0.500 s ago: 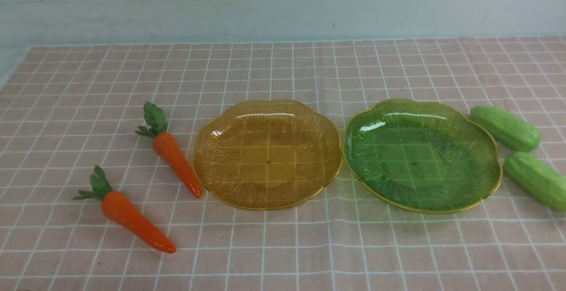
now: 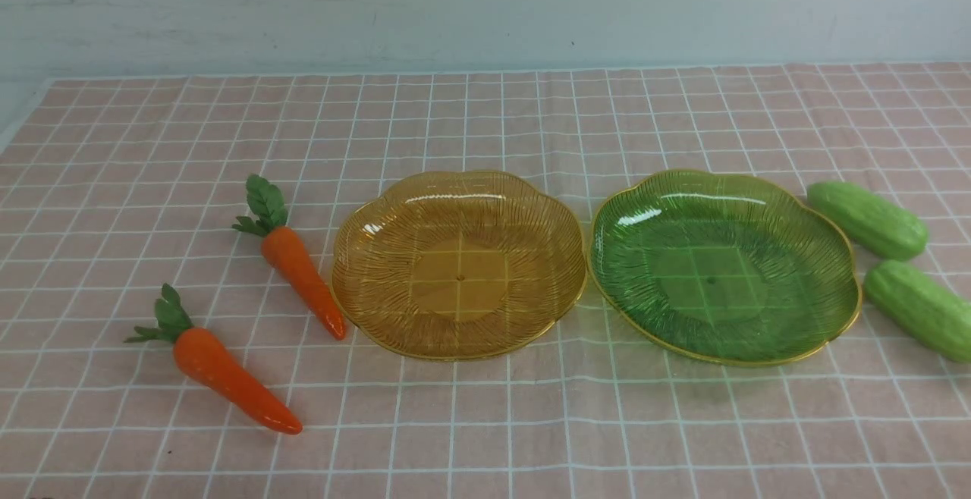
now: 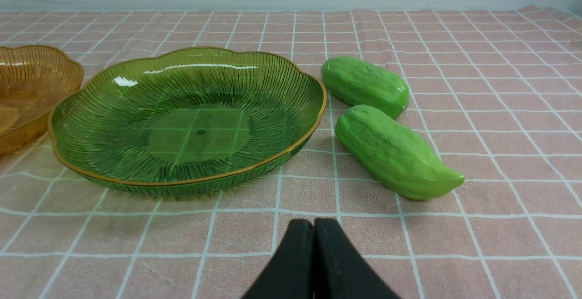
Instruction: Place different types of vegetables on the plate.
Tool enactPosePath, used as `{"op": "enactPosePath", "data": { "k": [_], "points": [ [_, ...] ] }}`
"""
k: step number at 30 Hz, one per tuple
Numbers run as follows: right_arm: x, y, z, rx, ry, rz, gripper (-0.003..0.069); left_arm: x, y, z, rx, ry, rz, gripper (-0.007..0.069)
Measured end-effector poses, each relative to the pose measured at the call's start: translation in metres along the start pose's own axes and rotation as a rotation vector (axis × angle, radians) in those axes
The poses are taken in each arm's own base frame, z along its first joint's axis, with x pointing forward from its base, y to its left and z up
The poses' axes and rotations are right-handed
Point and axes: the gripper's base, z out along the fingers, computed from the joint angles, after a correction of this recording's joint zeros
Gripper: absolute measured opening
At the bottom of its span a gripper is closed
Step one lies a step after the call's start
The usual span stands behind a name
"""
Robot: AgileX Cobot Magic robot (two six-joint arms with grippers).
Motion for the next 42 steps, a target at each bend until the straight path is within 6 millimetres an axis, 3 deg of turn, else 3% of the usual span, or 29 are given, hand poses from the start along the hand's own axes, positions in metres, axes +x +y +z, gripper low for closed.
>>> {"op": "enactPosePath", "data": {
  "k": [31, 34, 39, 42],
  "points": [
    [0.0, 0.0, 0.0, -0.002, -0.005, 0.014, -0.0016, 0.0, -0.001, 0.0, 0.01, 0.0, -0.03, -0.0003],
    [-0.002, 0.003, 0.0, -0.038, -0.025, 0.198, -0.0016, -0.001, -0.008, 0.0, 0.086, 0.005, -0.326, -0.0003],
    [-0.008, 0.012, -0.001, -0.162, -0.035, 0.781, -0.0016, -0.008, -0.023, -0.003, 0.277, 0.048, -0.985, -0.0003],
    [-0.011, 0.013, -0.002, -0.191, -0.046, 0.905, -0.0016, -0.011, -0.026, -0.004, 0.324, 0.051, -1.11, -0.0003]
  ]
}}
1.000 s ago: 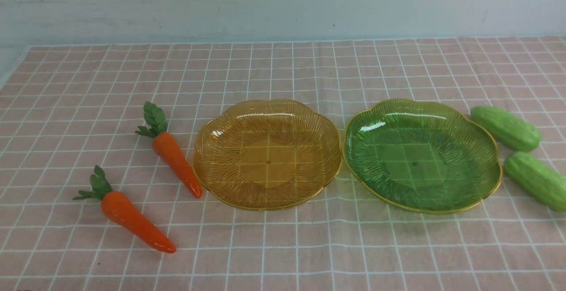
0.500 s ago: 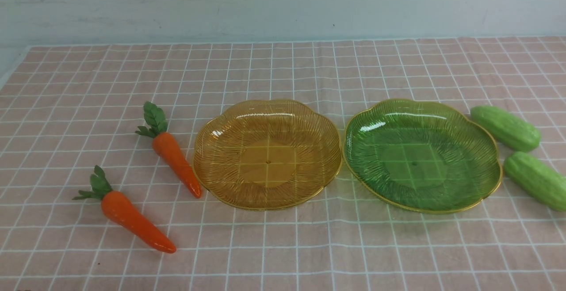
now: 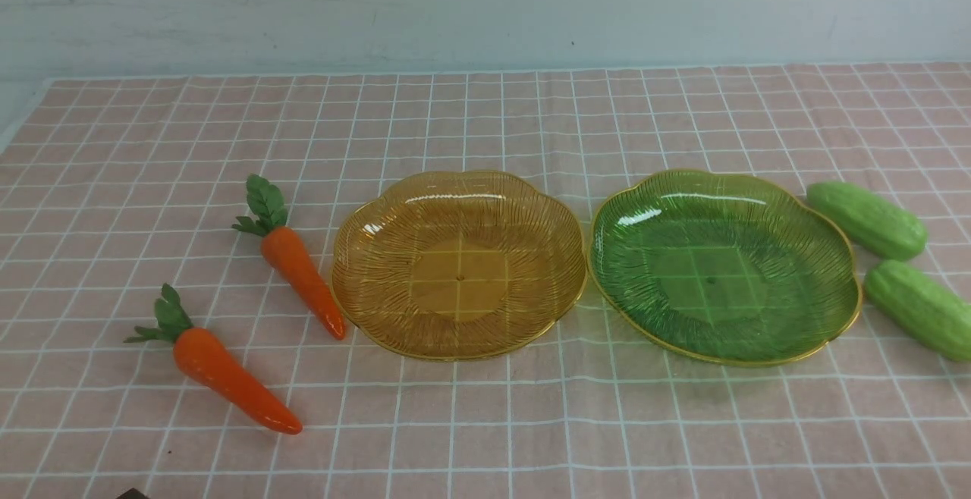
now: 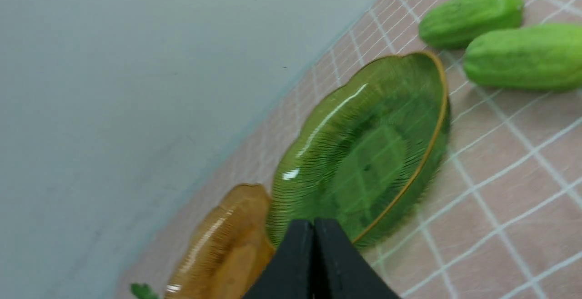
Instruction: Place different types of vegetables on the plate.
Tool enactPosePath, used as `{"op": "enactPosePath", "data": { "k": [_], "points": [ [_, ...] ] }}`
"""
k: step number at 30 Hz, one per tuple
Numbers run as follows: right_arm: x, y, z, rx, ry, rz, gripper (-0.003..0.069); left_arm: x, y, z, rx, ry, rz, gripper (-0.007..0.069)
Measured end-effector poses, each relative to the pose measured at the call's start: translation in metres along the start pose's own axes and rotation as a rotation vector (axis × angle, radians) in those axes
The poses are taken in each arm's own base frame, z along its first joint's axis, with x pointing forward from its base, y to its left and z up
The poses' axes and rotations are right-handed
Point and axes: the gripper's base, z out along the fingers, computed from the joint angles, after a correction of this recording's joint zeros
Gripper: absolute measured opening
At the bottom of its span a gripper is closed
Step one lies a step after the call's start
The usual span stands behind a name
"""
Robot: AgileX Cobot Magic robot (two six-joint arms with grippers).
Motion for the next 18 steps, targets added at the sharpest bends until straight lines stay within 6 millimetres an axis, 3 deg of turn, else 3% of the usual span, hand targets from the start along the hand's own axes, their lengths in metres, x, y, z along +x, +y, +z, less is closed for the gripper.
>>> {"op": "enactPosePath", "data": {
  "k": [3, 5, 10, 13, 15, 18],
  "points": [
    [-0.003, 0.001, 0.0, -0.013, -0.032, 0.009, -0.0016, -0.002, -0.003, 0.0, 0.035, -0.025, -0.052, -0.0003],
    [-0.009, 0.01, -0.003, -0.031, -0.05, -0.123, -0.0016, -0.004, -0.01, -0.002, 0.056, -0.02, -0.016, -0.0003],
    [-0.054, 0.075, -0.019, -0.095, -0.151, -0.482, -0.0015, -0.011, -0.058, -0.01, 0.086, 0.084, 0.176, -0.0003],
    [-0.07, 0.098, -0.001, 0.055, 0.131, -0.632, -0.0014, -0.014, -0.073, 0.0, -0.024, 0.239, 0.268, -0.0003],
    [-0.076, 0.095, 0.02, 0.246, 0.358, -0.617, -0.0013, -0.016, -0.079, 0.009, -0.119, 0.368, 0.328, -0.0003],
    [-0.086, 0.082, 0.049, 0.494, 0.522, -0.574, -0.0009, -0.026, -0.082, 0.033, -0.285, 0.538, 0.374, -0.0001]
  ]
}}
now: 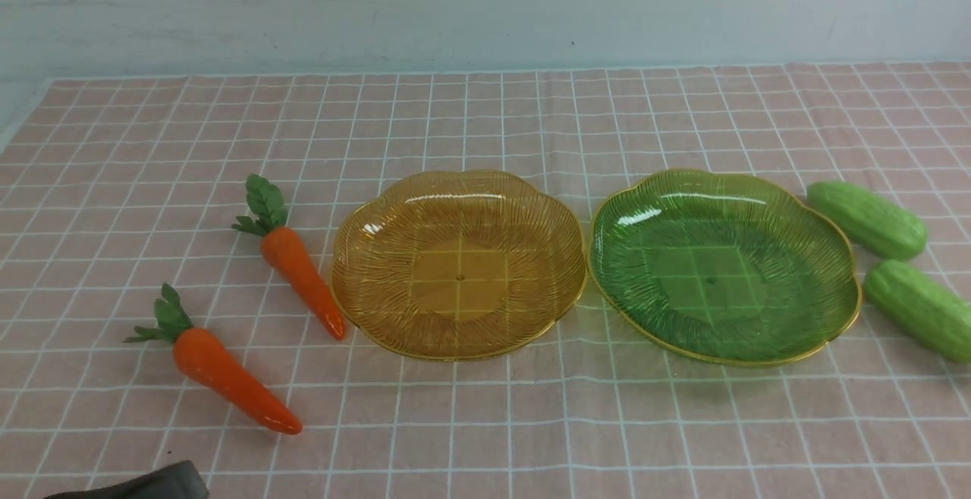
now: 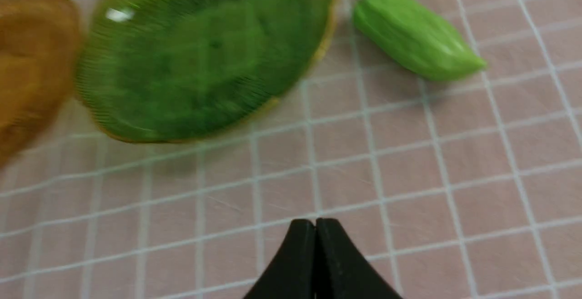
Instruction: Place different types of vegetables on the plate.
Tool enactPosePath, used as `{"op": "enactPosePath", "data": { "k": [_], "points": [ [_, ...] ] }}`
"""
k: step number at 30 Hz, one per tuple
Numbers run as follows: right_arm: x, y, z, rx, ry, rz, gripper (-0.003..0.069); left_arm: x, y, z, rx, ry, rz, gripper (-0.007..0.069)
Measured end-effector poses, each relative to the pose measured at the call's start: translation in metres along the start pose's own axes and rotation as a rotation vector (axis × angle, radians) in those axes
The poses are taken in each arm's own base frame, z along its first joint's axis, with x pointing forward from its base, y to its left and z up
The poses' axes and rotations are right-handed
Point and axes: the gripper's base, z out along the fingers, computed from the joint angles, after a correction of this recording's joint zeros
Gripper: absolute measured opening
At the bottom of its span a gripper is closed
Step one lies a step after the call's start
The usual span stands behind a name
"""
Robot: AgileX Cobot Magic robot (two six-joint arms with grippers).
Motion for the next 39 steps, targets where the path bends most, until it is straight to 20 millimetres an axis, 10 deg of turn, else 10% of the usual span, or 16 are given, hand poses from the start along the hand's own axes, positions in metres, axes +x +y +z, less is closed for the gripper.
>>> {"op": "enactPosePath", "data": {
  "k": [12, 23, 39],
  "points": [
    [-0.054, -0.006, 0.083, 0.224, 0.269, -0.081, 0.0187, -0.023, 0.015, 0.033, -0.182, 0.263, 0.084, 0.0141],
    [-0.077, -0.008, 0.164, 0.243, 0.371, -0.331, 0.0561, -0.023, 0.017, 0.036, -0.185, 0.291, 0.113, 0.0232],
    [-0.086, -0.021, 0.259, 0.32, 0.527, -0.535, 0.0582, -0.023, 0.017, 0.036, -0.184, 0.293, 0.12, 0.0238]
  ]
}}
